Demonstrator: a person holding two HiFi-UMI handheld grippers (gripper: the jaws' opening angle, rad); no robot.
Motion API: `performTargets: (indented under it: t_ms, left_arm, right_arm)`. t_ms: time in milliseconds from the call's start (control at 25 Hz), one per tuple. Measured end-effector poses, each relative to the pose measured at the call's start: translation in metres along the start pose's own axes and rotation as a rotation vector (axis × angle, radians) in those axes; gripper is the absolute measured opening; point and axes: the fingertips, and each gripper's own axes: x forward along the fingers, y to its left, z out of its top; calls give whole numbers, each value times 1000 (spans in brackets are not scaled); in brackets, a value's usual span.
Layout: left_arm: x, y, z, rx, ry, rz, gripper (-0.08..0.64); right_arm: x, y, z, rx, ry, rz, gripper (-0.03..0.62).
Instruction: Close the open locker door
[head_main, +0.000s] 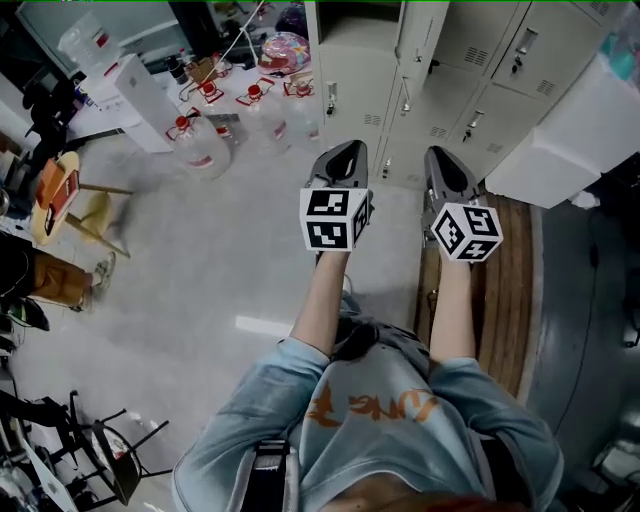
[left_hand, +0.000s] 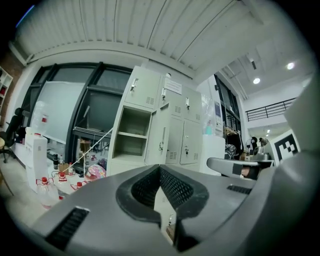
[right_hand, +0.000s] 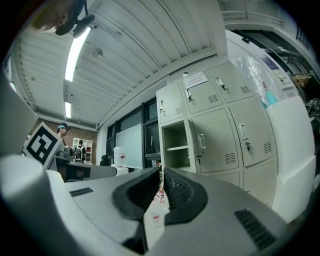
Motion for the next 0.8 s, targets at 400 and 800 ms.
performTargets:
  t_ms: [400,800]
  left_arm:
    - [91,42,35,-7,-46,-46,21]
    - [168,71,57,28,-60,-107,21]
  right_arm:
    - [84,-39,31,-40,-49,-16,43]
    - [152,-78,51,-50,-115,-50,43]
